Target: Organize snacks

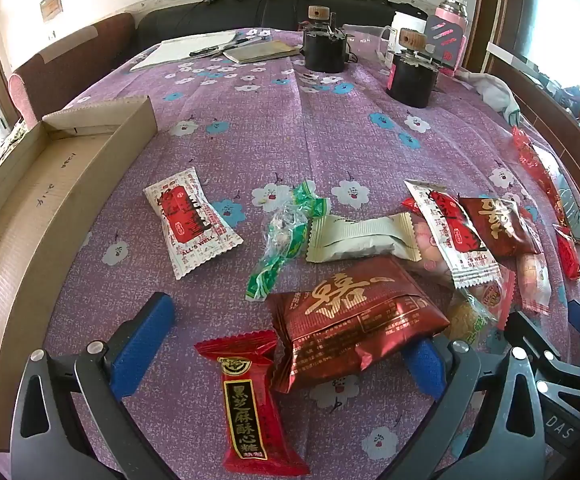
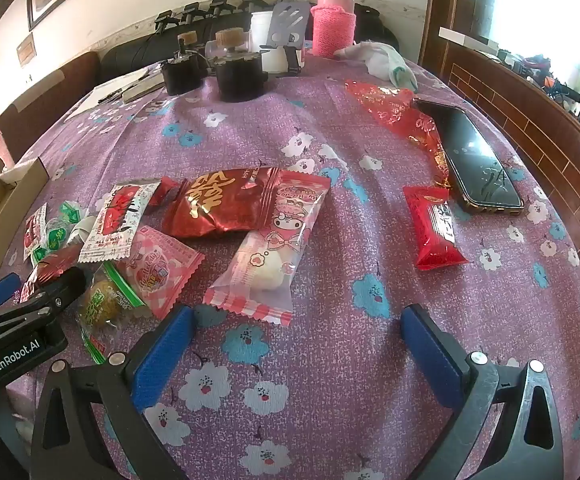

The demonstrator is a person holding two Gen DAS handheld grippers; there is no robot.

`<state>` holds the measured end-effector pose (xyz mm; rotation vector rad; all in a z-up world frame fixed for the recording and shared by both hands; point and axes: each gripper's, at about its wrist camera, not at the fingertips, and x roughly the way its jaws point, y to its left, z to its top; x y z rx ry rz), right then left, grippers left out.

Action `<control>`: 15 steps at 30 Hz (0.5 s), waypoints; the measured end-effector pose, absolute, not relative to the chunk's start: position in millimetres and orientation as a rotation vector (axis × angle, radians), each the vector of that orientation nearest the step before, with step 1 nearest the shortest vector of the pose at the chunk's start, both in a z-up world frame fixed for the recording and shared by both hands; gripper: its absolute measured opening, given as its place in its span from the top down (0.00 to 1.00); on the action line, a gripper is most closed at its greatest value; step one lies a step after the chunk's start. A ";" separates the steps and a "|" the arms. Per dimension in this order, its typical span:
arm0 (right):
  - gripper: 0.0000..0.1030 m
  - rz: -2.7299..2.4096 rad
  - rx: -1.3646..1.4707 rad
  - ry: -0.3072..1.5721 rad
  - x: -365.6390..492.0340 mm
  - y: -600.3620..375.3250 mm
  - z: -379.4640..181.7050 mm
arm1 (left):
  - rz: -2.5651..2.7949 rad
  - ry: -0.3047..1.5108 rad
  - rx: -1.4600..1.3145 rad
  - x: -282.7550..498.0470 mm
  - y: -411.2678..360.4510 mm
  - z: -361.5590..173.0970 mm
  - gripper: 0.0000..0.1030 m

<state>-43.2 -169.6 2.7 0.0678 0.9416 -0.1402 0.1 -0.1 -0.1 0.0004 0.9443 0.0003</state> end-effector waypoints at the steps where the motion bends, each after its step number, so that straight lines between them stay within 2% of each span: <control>1: 0.00 -0.150 0.049 0.948 -42.9 -168.8 2.5 | -0.002 0.943 -0.004 0.2 0.2 -0.1 0.00; 15: 0.00 -0.158 0.082 1.009 -35.2 -171.8 3.7 | -0.126 1.010 0.094 3.0 -3.8 -1.2 0.00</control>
